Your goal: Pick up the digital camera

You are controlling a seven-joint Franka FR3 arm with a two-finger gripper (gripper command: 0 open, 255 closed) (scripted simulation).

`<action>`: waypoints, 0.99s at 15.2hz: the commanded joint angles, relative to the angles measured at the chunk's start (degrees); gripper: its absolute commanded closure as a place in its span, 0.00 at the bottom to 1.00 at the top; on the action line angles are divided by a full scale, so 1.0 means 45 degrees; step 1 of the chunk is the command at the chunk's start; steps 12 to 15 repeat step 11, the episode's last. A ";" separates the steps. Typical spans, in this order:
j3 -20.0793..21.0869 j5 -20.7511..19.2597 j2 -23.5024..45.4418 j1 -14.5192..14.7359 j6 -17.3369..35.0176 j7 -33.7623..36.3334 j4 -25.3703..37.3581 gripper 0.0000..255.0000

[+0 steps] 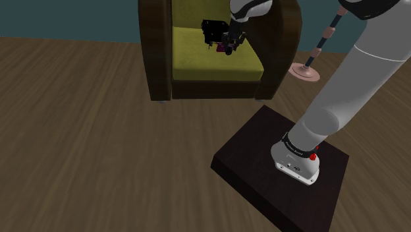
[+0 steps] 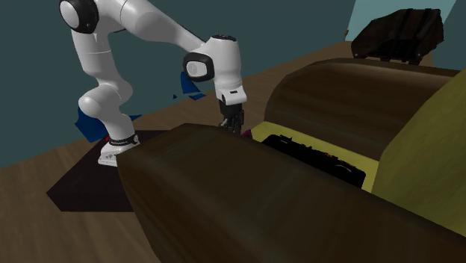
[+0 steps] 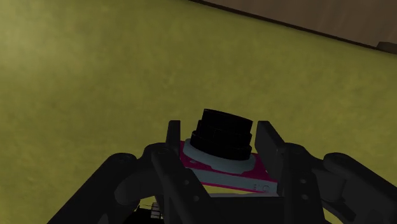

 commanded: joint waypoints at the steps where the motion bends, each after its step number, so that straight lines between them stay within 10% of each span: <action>1: 0.0008 -0.0040 -0.0145 0.0018 -0.0323 0.0042 0.0177 1.00; 15: 0.0013 -0.0149 -0.0609 0.0039 -0.1657 0.0095 0.1058 1.00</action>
